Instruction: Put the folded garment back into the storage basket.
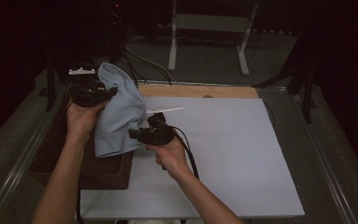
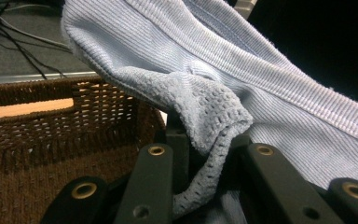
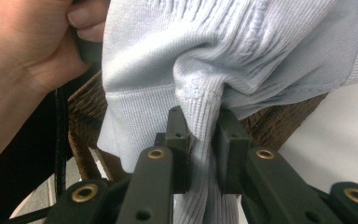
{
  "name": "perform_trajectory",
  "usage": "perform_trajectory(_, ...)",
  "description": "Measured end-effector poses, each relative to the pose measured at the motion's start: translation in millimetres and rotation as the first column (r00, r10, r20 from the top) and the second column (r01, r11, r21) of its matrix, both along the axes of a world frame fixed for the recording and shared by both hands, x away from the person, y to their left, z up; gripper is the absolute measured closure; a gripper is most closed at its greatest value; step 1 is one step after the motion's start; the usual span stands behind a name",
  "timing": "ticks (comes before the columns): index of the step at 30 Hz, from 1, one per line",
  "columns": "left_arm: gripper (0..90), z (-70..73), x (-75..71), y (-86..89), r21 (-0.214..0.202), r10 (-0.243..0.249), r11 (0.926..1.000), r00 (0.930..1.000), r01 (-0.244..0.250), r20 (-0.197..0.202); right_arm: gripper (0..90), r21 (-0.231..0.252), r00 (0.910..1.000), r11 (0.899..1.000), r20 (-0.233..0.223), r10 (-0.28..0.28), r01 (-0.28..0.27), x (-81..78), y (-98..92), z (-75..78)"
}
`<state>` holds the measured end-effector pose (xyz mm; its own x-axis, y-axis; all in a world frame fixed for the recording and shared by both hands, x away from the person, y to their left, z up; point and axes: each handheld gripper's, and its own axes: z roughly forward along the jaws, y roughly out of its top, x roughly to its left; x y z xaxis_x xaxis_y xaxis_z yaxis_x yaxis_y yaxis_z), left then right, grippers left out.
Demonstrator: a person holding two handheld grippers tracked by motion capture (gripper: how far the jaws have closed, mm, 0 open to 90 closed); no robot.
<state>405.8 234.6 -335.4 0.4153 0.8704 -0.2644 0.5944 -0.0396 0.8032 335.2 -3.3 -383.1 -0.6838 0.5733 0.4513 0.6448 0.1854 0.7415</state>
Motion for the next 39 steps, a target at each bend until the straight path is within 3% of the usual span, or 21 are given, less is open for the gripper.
perform_trajectory(27, 80.5, -8.0, 2.1, 18.5, 0.01, 0.002, 0.9999, 0.9998, -0.002, -0.019, 78.2, -0.016, 0.9998, 1.0, -0.003, 0.019, -0.019, -0.9, 20.9, -8.0)
perform_trajectory(39, 80.4, -21.7, 4.7, 29.8, 0.005, 0.011, 0.9999, 0.9985, -0.011, -0.054, 78.2, -0.042, 0.9993, 0.998, -0.004, 0.036, -0.037, -2.9, 31.6, -13.7)
